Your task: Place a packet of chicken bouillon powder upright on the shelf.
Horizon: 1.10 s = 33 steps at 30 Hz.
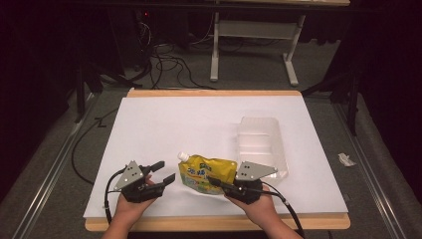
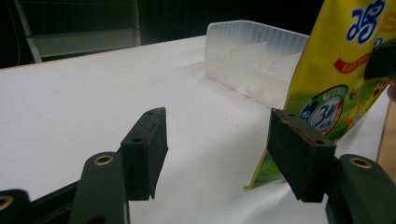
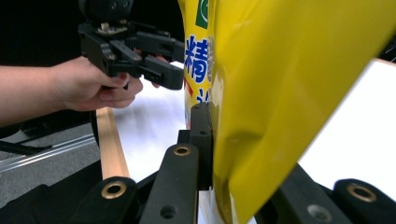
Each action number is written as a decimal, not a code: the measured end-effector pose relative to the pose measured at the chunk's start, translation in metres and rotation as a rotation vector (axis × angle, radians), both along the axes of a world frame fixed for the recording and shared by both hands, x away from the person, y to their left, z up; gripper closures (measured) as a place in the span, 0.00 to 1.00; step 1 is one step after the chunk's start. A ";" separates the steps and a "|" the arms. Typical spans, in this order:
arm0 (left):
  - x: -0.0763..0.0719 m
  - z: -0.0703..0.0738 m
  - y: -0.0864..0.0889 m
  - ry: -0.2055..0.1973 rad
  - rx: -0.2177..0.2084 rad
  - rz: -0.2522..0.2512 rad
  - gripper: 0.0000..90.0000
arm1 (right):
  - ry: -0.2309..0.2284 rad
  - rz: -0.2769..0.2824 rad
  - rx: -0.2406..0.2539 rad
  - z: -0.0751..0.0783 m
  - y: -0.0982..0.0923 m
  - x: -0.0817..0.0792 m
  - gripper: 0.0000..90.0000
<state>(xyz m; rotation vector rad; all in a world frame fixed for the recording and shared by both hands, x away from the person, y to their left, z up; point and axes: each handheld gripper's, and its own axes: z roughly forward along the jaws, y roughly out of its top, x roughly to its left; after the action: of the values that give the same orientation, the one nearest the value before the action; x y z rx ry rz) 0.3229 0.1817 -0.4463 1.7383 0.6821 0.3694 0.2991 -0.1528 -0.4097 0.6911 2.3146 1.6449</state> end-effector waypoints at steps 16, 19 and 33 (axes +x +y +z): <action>0.003 -0.002 -0.002 0.021 -0.011 0.004 0.40 | -0.055 -0.020 0.047 0.028 -0.023 -0.007 0.94; 0.003 -0.001 -0.001 0.025 -0.017 0.014 0.39 | -0.069 -0.025 0.055 0.034 -0.028 -0.008 0.94; 0.003 -0.001 -0.004 0.031 0.005 -0.007 0.39 | -0.114 -0.104 0.079 0.063 -0.063 -0.005 0.95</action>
<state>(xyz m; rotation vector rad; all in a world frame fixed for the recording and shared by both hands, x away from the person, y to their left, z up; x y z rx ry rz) 0.3254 0.1780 -0.4478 1.7540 0.6976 0.3401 0.2940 -0.2162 -0.3468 0.7025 2.1086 1.6908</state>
